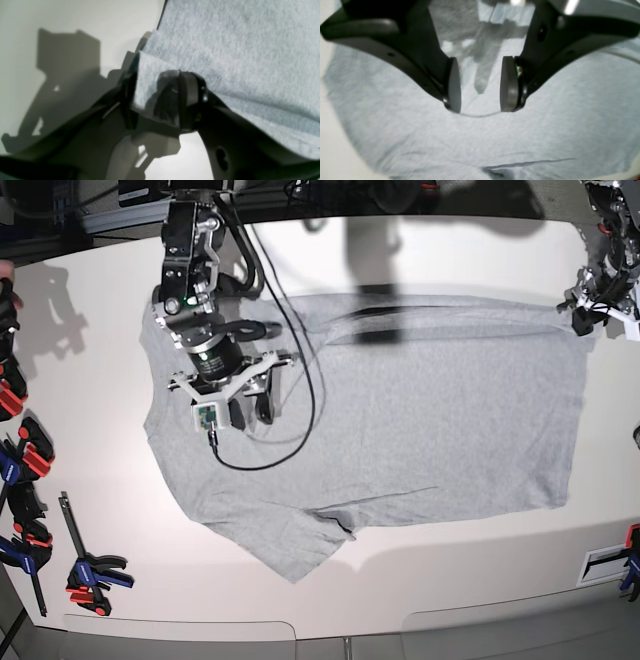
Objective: Fold the T-shirt properly
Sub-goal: 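Lower both grippers and pinch the shirt's shoulder edge, then drag the shoulder edge with both grippers to smooth the shirt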
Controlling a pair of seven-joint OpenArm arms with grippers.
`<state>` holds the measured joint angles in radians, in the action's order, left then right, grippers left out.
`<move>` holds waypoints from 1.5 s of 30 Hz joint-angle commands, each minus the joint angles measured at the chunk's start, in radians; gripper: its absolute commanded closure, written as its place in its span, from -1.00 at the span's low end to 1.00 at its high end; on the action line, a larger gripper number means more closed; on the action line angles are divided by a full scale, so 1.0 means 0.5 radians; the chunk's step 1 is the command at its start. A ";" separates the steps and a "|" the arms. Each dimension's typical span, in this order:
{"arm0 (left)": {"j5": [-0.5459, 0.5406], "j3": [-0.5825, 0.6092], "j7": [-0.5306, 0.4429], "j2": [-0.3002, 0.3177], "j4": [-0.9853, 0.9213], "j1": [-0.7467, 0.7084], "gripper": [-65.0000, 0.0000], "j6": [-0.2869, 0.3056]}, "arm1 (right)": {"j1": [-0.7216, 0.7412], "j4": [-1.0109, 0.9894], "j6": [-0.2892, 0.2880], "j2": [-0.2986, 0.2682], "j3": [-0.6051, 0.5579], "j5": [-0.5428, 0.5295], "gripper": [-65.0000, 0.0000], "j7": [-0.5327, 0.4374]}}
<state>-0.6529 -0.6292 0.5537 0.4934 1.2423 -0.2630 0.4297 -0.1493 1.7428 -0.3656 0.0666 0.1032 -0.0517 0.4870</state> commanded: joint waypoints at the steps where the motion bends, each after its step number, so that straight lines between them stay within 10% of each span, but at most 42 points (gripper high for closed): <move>1: 0.004 -0.037 -0.063 0.050 0.025 0.005 0.29 0.007 | 0.045 0.043 0.002 0.001 0.030 0.018 0.24 -0.054; 15: -0.064 -0.240 0.102 0.050 0.303 -0.044 0.29 0.196 | -0.282 0.307 -0.055 0.000 0.554 -0.603 0.61 0.427; 26: -0.029 0.023 0.128 0.043 0.301 -0.039 0.34 0.202 | -0.471 0.318 -0.047 0.000 0.552 -0.478 0.82 0.240; 35: 0.430 0.354 -0.018 0.034 0.301 -0.039 0.34 0.017 | -0.349 0.156 -0.045 -0.065 0.360 -0.297 0.82 0.182; 45: 0.571 0.400 0.079 0.033 0.301 -0.045 0.34 -0.063 | -0.335 -0.131 0.159 -0.101 0.294 -0.001 0.82 0.157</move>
<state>-0.3695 -0.4248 0.5762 0.4934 1.3815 -0.2848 0.4065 -0.3164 1.6676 -0.3019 0.0200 0.2451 -0.0566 0.5682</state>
